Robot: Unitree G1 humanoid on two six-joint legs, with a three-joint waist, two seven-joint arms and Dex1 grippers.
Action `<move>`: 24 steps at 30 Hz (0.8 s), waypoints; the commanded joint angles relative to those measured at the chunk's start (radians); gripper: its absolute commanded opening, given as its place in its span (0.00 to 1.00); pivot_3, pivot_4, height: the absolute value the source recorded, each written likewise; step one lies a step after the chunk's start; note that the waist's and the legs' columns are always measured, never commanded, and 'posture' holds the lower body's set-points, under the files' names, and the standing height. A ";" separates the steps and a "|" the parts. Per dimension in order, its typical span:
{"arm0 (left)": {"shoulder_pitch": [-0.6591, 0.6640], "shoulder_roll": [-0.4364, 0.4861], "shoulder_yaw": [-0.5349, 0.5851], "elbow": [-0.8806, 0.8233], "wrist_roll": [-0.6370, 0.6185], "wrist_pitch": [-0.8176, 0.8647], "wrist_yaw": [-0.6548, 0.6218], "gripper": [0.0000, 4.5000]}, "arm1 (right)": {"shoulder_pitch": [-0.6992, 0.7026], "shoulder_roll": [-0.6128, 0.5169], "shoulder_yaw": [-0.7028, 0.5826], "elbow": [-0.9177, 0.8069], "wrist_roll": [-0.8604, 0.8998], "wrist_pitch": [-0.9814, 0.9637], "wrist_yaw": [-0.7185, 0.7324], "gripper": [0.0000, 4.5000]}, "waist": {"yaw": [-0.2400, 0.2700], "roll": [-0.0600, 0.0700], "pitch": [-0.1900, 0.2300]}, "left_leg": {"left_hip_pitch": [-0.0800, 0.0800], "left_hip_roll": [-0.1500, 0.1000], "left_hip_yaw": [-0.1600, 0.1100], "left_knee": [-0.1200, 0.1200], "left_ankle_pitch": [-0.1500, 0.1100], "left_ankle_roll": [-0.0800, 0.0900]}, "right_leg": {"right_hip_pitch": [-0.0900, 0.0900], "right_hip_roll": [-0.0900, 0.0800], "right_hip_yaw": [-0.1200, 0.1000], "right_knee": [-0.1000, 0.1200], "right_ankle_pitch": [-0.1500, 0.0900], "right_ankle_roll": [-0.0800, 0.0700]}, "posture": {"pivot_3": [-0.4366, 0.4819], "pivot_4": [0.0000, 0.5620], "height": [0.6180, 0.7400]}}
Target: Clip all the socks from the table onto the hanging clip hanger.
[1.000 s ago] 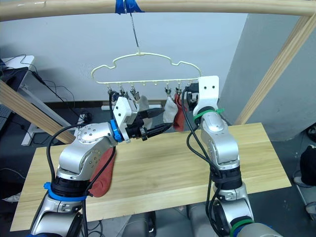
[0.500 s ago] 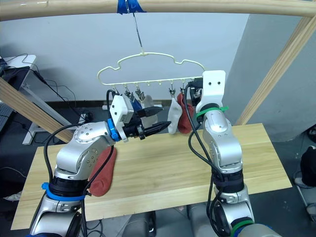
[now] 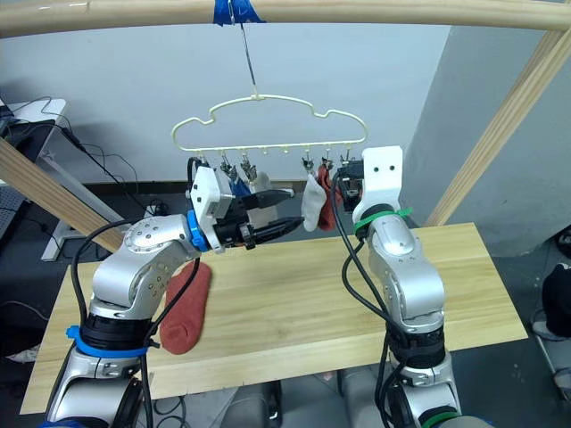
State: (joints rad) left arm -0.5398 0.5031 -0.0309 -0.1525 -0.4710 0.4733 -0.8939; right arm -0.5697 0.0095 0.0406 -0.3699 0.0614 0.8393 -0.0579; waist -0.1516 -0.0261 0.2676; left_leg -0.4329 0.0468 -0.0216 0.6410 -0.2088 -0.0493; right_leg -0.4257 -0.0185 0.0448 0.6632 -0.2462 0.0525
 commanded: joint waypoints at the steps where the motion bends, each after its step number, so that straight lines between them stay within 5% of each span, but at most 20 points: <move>1: -0.024 0.008 0.036 -0.026 -0.043 0.017 -0.012 0.70 | -0.035 0.009 -0.003 0.029 -0.003 -0.049 0.003 0.63 | 0.001 0.000 0.000 | 0.000 0.000 0.000 0.000 0.000 0.000 | 0.000 0.000 0.000 0.000 0.000 0.000 | 0.26 0.41 1.00; 11: -0.070 0.087 0.061 0.012 -0.064 0.032 -0.083 0.70 | -0.087 0.021 -0.022 0.156 -0.009 -0.148 -0.016 0.63 | 0.007 0.000 0.000 | 0.000 0.000 0.000 0.000 0.000 0.000 | 0.000 0.000 0.000 0.000 0.000 0.000 | 0.27 0.41 1.00; 24: -0.067 0.075 0.047 0.010 -0.048 0.015 -0.068 0.70 | -0.110 0.043 -0.045 0.198 -0.020 -0.195 -0.080 0.63 | 0.009 0.000 0.000 | 0.000 0.000 0.000 0.000 0.000 0.000 | 0.000 0.000 0.000 0.000 0.002 -0.003 | 0.27 0.41 1.00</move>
State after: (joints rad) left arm -0.6007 0.5796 0.0072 -0.1144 -0.5218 0.5096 -0.9658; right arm -0.6540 0.0451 0.0099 -0.1534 0.0499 0.6687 -0.1223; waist -0.1422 -0.0261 0.2676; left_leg -0.4329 0.0469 -0.0216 0.6409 -0.2088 -0.0493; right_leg -0.4257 -0.0185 0.0446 0.6635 -0.2443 0.0494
